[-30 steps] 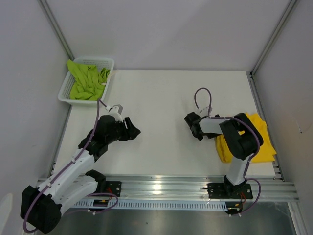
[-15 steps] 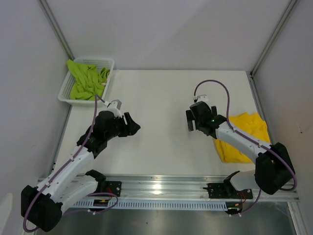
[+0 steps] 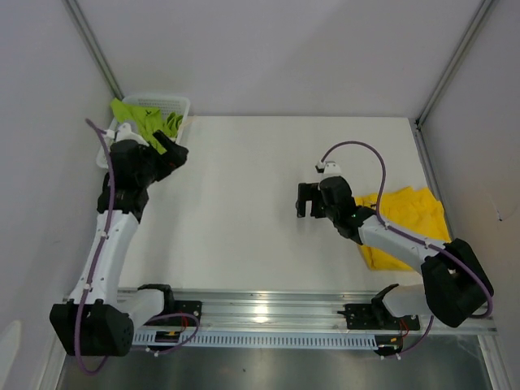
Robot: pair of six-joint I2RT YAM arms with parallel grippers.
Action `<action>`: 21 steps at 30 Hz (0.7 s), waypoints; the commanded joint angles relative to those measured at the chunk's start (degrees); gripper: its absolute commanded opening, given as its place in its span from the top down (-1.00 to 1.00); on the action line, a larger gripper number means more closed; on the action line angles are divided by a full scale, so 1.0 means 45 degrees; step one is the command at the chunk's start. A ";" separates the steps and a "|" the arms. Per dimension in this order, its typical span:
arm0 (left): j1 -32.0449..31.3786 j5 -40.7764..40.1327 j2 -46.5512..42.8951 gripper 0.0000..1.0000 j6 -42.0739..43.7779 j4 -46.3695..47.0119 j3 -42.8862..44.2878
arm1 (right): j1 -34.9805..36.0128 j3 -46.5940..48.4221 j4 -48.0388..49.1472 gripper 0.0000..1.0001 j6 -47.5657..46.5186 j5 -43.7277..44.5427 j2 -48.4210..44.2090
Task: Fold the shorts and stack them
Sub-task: Neatly place the folded shorts to the corner, then grab the shorts from the pile
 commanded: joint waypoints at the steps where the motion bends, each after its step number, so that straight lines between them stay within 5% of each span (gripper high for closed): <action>1: 0.1697 0.0246 0.0560 -0.98 -0.1030 0.0279 0.0946 | 0.0422 -0.1033 0.2922 -0.99 0.0200 -0.0864 -0.0195; 9: 0.3944 -0.0474 0.5259 -0.98 -0.3100 0.0126 0.3837 | 0.0951 -0.1817 0.3843 -0.99 0.0180 -0.0356 -0.0215; 21: 0.3986 -0.0435 1.2239 -0.85 -0.4646 -0.1239 0.9320 | 0.1478 -0.1896 0.4039 -0.99 -0.0347 0.1128 0.0331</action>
